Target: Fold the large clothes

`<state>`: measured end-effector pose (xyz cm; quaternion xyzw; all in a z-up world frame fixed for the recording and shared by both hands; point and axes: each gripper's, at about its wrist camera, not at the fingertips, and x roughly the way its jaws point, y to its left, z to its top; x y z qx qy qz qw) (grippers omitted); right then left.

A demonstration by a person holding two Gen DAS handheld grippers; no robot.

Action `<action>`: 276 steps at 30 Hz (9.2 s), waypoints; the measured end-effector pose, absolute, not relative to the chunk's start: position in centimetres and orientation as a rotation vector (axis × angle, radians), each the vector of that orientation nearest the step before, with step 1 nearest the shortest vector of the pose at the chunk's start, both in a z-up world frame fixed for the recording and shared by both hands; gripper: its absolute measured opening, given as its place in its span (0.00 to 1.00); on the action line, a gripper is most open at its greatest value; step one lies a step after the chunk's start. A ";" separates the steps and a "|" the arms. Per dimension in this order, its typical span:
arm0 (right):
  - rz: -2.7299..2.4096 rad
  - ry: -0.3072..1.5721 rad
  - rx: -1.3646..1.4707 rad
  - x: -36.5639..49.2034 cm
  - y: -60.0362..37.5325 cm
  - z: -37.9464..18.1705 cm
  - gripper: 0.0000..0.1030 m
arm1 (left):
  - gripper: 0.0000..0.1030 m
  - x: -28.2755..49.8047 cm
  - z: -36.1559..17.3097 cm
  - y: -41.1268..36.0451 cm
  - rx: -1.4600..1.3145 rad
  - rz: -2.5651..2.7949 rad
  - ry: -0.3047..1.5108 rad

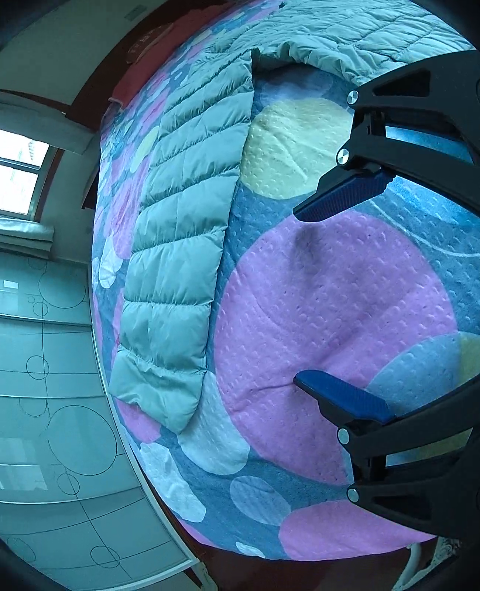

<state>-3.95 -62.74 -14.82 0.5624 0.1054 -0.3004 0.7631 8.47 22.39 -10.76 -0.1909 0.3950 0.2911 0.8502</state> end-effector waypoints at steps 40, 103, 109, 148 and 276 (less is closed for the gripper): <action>0.378 0.904 0.221 28.0 -13.2 -9.6 0.14 | 0.98 9.7 -11.9 22.9 -0.328 0.688 0.862; -0.091 0.881 0.323 22.5 -35.2 -8.7 0.56 | 0.98 9.8 -11.9 22.8 -0.317 0.693 0.859; -0.123 0.896 0.243 21.9 -33.2 -11.3 0.56 | 0.98 9.8 -11.9 22.9 -0.325 0.690 0.858; -0.129 0.853 0.228 21.3 -32.5 -12.2 0.61 | 0.16 10.9 -12.6 35.2 -0.935 0.549 0.484; -0.111 0.939 0.254 32.9 -32.7 -11.2 0.53 | 0.62 36.6 -10.4 5.1 -0.166 0.040 0.949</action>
